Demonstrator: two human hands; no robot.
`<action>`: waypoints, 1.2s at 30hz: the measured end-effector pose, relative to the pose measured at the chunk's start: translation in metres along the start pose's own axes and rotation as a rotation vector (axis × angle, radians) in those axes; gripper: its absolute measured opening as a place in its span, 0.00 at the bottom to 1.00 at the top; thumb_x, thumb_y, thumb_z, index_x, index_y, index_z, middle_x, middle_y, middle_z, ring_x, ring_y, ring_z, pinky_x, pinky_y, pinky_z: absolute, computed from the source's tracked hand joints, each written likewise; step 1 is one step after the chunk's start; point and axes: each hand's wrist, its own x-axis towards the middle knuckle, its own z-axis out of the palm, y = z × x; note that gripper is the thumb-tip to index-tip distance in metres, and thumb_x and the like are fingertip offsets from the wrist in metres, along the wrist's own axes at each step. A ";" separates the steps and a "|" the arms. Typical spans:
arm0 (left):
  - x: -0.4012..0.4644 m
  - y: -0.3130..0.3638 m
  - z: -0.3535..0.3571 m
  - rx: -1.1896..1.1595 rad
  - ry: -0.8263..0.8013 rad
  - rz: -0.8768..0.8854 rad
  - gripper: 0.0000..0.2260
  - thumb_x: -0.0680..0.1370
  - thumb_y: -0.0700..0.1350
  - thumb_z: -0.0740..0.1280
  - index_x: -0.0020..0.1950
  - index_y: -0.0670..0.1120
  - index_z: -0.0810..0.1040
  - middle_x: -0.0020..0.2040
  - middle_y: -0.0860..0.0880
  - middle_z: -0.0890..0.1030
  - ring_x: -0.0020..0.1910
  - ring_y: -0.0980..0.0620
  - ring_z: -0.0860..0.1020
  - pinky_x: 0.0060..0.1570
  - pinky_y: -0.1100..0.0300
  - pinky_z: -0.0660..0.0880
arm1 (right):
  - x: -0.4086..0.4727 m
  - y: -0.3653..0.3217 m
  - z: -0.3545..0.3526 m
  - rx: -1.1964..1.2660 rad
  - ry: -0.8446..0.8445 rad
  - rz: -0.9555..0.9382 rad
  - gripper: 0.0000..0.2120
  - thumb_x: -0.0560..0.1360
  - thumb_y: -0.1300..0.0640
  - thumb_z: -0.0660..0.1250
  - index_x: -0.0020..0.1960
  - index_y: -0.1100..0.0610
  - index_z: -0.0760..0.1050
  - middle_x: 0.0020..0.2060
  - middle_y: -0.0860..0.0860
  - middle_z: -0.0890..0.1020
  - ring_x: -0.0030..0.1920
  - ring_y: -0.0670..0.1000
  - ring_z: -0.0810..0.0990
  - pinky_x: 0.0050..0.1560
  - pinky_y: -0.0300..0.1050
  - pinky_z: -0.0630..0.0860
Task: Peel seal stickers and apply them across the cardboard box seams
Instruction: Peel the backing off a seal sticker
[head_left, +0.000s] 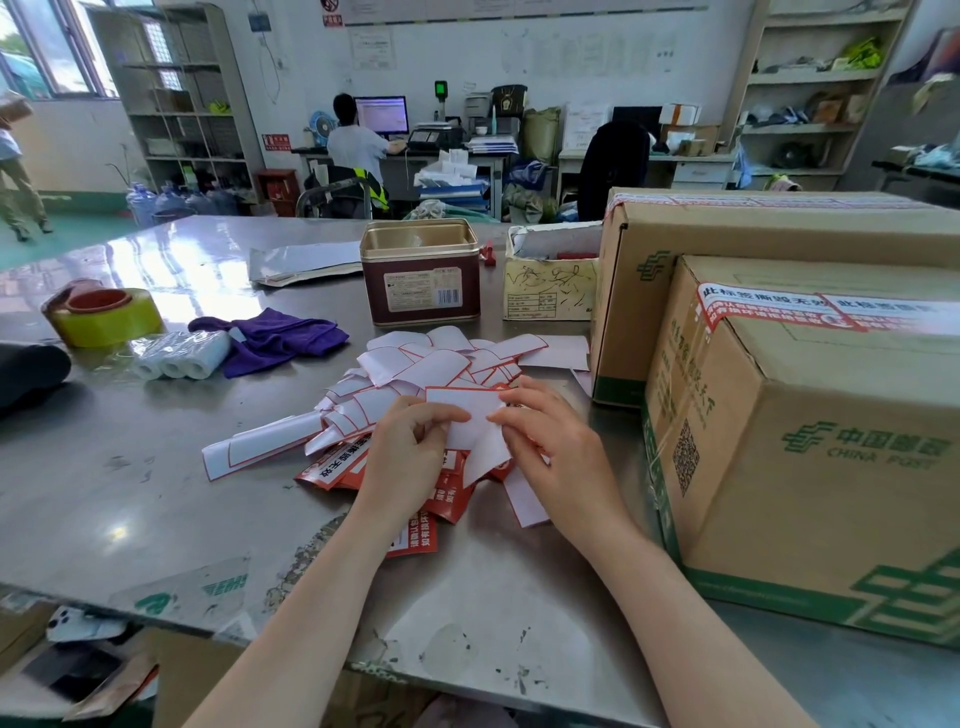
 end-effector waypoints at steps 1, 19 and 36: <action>0.000 0.000 0.000 -0.002 0.004 -0.011 0.14 0.79 0.35 0.60 0.47 0.50 0.83 0.47 0.50 0.75 0.46 0.56 0.75 0.41 0.75 0.68 | 0.000 0.000 -0.001 -0.003 0.011 -0.001 0.10 0.75 0.63 0.63 0.53 0.56 0.80 0.57 0.53 0.79 0.64 0.48 0.71 0.62 0.48 0.72; 0.001 -0.001 -0.002 -0.068 0.068 -0.064 0.12 0.80 0.39 0.59 0.55 0.48 0.81 0.55 0.51 0.74 0.55 0.50 0.77 0.48 0.58 0.78 | 0.005 -0.011 -0.014 0.154 0.182 0.355 0.13 0.78 0.53 0.62 0.61 0.51 0.71 0.45 0.42 0.76 0.44 0.37 0.75 0.37 0.27 0.71; 0.010 -0.013 -0.003 0.345 0.145 -0.133 0.25 0.81 0.50 0.55 0.76 0.44 0.56 0.77 0.44 0.57 0.76 0.47 0.53 0.74 0.51 0.47 | 0.005 -0.002 -0.012 0.283 0.342 0.458 0.13 0.77 0.57 0.63 0.61 0.50 0.68 0.46 0.41 0.76 0.49 0.42 0.76 0.46 0.38 0.78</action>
